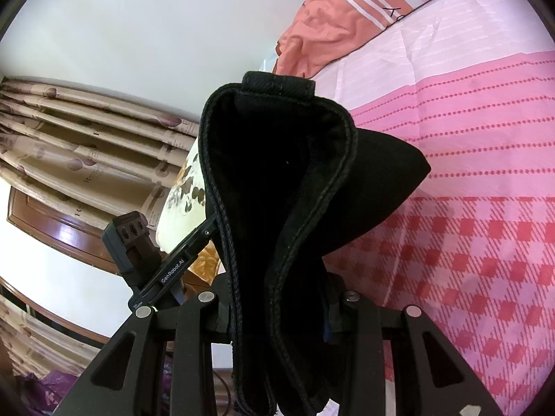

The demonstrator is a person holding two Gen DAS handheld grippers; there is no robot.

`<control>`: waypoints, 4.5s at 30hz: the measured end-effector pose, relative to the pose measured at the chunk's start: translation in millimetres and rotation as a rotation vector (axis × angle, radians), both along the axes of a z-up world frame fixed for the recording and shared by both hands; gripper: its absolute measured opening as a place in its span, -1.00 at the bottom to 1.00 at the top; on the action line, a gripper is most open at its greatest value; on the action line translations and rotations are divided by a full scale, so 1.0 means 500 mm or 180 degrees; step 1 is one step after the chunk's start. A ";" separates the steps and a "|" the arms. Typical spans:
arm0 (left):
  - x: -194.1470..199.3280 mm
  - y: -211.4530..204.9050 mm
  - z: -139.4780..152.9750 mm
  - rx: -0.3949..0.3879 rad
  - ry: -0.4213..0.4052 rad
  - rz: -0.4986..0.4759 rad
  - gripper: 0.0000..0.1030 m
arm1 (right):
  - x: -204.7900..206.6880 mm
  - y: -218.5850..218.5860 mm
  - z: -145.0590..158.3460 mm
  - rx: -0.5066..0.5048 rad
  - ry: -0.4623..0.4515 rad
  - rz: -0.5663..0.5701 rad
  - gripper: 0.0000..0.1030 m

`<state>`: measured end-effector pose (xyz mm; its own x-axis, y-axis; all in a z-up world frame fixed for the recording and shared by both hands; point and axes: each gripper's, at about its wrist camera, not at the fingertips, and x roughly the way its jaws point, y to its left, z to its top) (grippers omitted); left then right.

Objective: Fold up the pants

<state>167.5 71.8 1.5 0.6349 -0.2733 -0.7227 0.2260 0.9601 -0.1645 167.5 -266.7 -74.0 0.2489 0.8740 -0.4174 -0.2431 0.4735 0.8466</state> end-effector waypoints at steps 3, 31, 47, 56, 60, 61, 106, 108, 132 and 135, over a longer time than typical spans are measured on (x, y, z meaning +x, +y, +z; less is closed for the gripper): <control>0.005 0.011 -0.002 0.0003 -0.0005 0.0023 -0.70 | 0.005 0.010 -0.001 0.0005 -0.0003 0.0011 -0.35; 0.127 0.115 0.010 0.0087 -0.0124 0.0255 -0.70 | 0.145 0.126 0.010 0.0060 -0.0082 0.0149 -0.35; 0.227 0.174 -0.003 0.0164 -0.0148 0.0396 -0.70 | 0.266 0.190 -0.003 0.0080 -0.0108 0.0198 -0.35; 0.269 0.185 -0.015 0.0184 -0.0137 0.0429 -0.70 | 0.308 0.193 -0.010 0.0085 -0.0117 0.0157 -0.35; 0.282 0.185 -0.033 0.0174 -0.0095 0.0450 -0.70 | 0.323 0.185 -0.020 0.0057 -0.0089 0.0138 -0.36; 0.284 0.186 -0.039 0.0179 -0.0085 0.0458 -0.70 | 0.326 0.184 -0.025 0.0053 -0.0075 0.0135 -0.36; 0.242 0.200 -0.120 0.0674 -0.0117 0.1105 0.66 | 0.187 0.171 0.035 -0.1146 -0.1051 -0.0800 0.88; 0.227 0.185 -0.111 0.0724 -0.0172 0.1066 0.66 | 0.158 0.196 0.046 -0.1309 -0.1182 -0.0844 0.88; -0.028 0.091 0.098 0.0687 -0.0796 0.1211 0.99 | -0.076 0.261 0.147 -0.2205 -0.1771 -0.1315 0.99; -0.058 0.086 0.132 0.0631 -0.0889 0.1214 0.99 | -0.093 0.256 0.164 -0.2135 -0.1789 -0.1327 0.99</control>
